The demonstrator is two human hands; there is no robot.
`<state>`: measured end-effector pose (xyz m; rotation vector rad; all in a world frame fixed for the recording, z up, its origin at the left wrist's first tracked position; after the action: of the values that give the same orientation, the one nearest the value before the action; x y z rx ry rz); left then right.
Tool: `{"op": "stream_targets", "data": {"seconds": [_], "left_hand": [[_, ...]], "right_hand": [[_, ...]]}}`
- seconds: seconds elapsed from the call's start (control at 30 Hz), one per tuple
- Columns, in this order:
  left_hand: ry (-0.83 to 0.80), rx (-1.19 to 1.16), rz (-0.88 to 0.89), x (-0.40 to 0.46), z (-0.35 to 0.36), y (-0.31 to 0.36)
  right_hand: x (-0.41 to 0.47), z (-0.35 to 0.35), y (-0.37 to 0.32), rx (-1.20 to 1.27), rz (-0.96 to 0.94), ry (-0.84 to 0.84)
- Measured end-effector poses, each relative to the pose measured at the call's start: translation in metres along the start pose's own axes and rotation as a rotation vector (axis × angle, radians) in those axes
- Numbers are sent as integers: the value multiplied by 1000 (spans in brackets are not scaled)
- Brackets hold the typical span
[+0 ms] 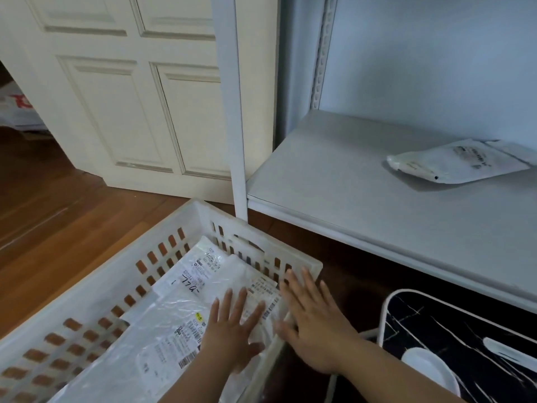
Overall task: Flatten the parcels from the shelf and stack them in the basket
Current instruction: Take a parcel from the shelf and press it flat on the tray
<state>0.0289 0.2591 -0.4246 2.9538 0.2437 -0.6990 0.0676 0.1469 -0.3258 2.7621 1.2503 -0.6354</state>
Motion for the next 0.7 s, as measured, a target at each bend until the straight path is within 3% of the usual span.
{"op": "stream_targets", "data": {"seconds": [0.3, 0.47, 0.7], "left_hand": [[-151, -40, -80, 18, 26, 3], [-197, -125, -91, 14, 1, 3], [143, -290, -97, -14, -131, 15]], "right_hand": [[-1, 5, 3, 7, 6, -71], [-1, 2, 3, 16, 16, -110], [-44, -22, 31, 92, 33, -138]]}}
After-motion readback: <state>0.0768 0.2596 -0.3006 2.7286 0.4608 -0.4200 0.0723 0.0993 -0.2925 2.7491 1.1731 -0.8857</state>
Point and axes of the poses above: each hand's wrist, its own x-axis towards the middle knuckle, its own z-axis out of the palm, y = z × x, the point moved 10 cm from there along x, towards the middle knuckle, and after that the axes turned 7 degrees about -x, right-handed, at the moved point
